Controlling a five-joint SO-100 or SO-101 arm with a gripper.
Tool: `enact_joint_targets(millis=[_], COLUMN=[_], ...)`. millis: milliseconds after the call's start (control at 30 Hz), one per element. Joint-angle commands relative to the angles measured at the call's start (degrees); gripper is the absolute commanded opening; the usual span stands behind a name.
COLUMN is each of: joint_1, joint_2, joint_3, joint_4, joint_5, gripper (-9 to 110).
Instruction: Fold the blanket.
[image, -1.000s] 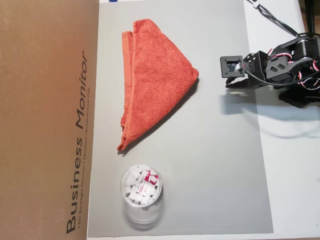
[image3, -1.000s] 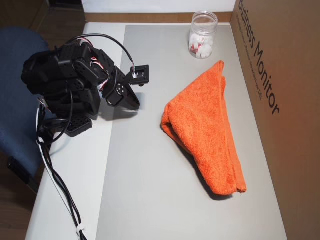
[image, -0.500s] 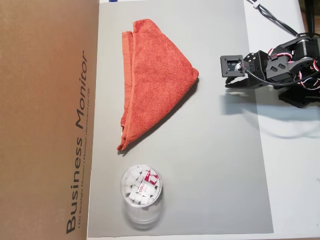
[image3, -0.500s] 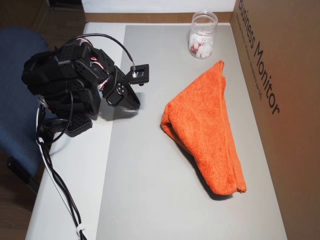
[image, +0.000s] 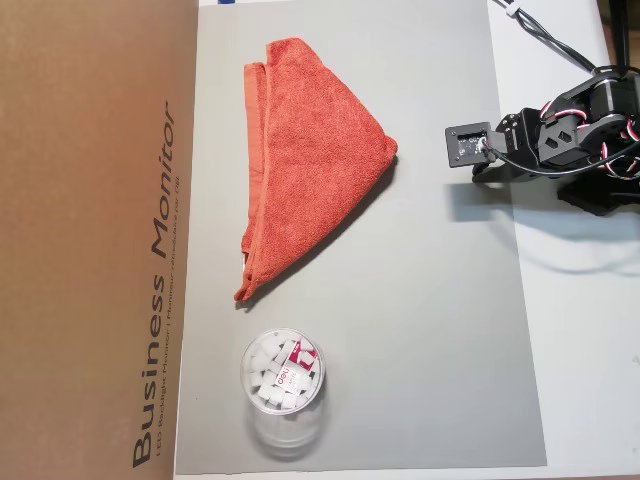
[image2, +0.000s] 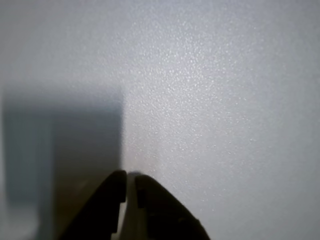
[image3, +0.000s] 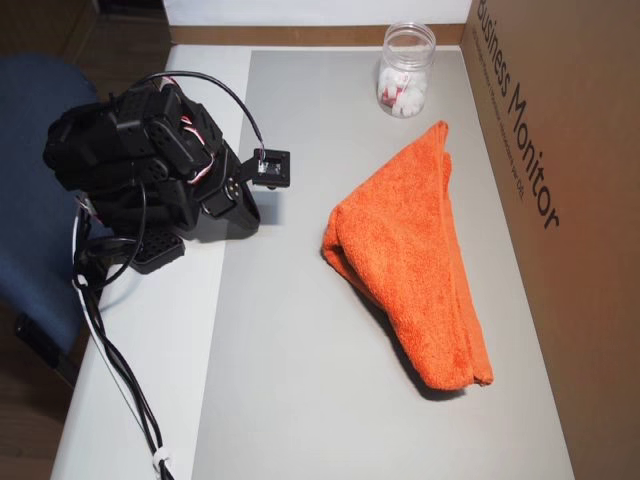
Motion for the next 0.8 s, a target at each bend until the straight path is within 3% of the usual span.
enact_joint_targets(millis=[0, 767], joint_1=[-0.18, 0.62], joint_2=[0.53, 0.53], joint_3=[0.53, 0.53], joint_4=[0.26, 0.26], joint_5=[-0.62, -0.62], gripper=[0, 0])
